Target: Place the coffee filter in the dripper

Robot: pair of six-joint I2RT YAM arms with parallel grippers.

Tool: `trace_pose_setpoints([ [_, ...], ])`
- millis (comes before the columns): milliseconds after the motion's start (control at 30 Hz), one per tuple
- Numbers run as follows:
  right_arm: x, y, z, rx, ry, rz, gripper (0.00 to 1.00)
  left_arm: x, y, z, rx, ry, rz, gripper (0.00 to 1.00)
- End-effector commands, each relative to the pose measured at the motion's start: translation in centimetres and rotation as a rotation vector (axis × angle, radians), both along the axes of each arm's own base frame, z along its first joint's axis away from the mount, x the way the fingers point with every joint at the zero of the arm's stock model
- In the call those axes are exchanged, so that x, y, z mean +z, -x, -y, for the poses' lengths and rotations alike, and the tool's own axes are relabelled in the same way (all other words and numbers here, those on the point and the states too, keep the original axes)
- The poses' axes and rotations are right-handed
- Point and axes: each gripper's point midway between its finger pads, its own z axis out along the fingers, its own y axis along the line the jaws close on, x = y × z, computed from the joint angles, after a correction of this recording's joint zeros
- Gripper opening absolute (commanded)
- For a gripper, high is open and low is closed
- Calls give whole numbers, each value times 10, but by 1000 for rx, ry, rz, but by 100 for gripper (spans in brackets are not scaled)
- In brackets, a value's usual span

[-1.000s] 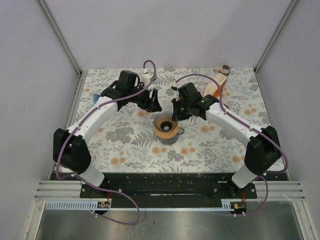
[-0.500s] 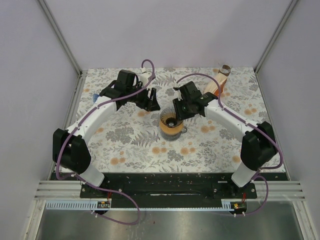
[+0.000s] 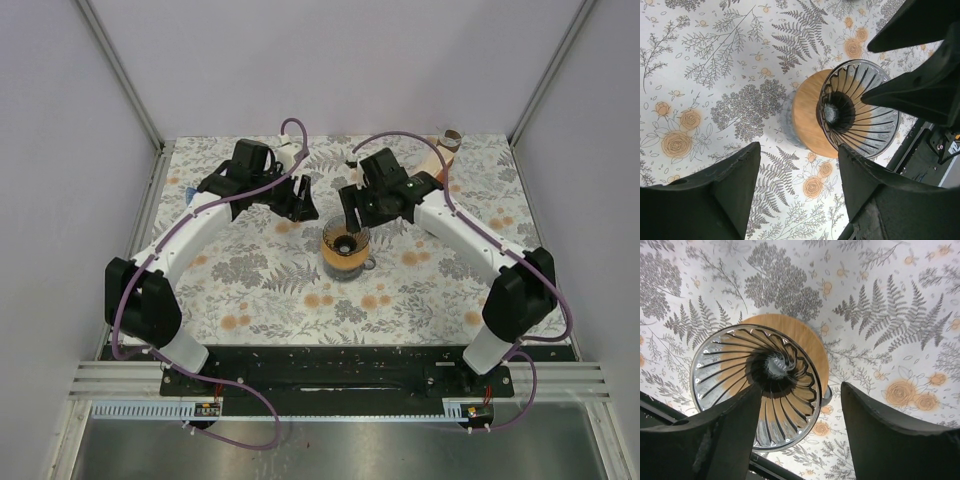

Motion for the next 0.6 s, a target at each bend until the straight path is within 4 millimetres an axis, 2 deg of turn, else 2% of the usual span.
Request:
trace_pose_setpoints([
  [0, 57, -19, 19, -48, -36, 142, 73, 32, -6, -10, 30, 11, 110, 67],
  [133, 83, -58, 69, -227, -128, 189, 60, 28, -15, -28, 73, -40, 151, 67],
  [233, 89, -87, 108, -374, -132, 243, 54, 24, -25, -48, 140, -69, 168, 67],
  [367, 84, -127, 148, -534, -86, 306, 47, 11, -35, -77, 224, -103, 188, 68],
  [467, 75, -157, 169, -615, -96, 324, 47, -9, -38, -97, 273, -112, 192, 68],
  [567, 63, -185, 184, -667, -78, 334, 45, -27, -42, -108, 301, -125, 178, 68],
])
